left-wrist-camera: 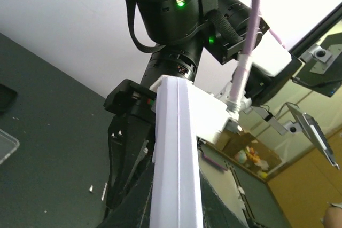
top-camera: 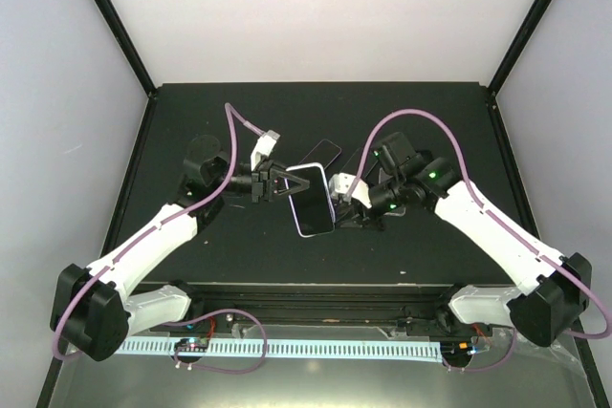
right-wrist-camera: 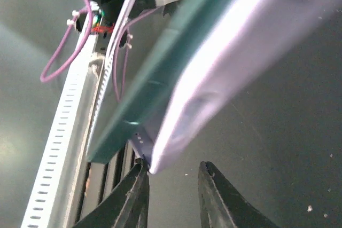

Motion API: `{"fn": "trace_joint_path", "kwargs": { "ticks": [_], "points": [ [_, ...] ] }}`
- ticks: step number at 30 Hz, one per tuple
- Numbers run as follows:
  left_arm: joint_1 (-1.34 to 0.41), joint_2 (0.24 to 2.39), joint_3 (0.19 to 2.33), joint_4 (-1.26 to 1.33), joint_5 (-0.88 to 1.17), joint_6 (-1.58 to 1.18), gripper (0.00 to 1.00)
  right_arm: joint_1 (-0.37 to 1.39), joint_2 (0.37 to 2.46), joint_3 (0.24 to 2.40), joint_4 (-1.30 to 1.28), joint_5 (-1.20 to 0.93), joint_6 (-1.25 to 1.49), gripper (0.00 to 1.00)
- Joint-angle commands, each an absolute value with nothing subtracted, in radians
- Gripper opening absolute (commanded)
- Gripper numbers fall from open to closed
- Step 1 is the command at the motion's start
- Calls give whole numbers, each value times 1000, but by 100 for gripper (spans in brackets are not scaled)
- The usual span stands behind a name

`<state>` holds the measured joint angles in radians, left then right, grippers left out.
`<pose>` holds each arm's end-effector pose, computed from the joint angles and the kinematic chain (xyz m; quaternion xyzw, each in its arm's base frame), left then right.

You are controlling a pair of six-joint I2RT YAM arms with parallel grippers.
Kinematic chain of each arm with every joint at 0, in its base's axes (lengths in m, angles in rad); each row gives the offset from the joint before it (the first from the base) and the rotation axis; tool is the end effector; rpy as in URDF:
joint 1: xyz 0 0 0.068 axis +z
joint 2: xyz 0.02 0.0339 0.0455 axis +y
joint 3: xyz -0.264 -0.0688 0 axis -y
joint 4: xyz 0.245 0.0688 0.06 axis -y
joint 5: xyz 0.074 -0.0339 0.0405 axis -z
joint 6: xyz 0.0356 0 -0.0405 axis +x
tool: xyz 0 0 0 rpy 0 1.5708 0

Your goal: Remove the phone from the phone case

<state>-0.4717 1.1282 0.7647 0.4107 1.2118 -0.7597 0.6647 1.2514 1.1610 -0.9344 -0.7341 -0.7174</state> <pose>0.2019 -0.1404 0.3251 0.3264 0.6206 -0.6644 0.2585 0.1731 0.1660 0.3160 -0.6474 0.6309 0.3388 0.2607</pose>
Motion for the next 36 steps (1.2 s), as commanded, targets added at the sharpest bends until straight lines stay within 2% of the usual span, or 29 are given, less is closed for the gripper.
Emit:
{"fn": "trace_joint_path", "kwargs": {
  "ticks": [1,9,18,28,36],
  "points": [
    [-512,1108,803,431,1387,-849,1,555,1294,1211,-676,-738,-554,29],
    [-524,1112,801,434,1377,-849,1,535,1400,1258,-598,-781,-407,33],
    [-538,1127,780,443,1364,-841,2,535,1430,1314,-548,-858,-265,45],
    [-544,1170,762,412,1339,-798,2,534,1392,1340,-512,-1078,-176,48],
    [-556,1197,766,322,1327,-714,2,526,1382,1341,-406,-1160,-22,48]
  ]
}}
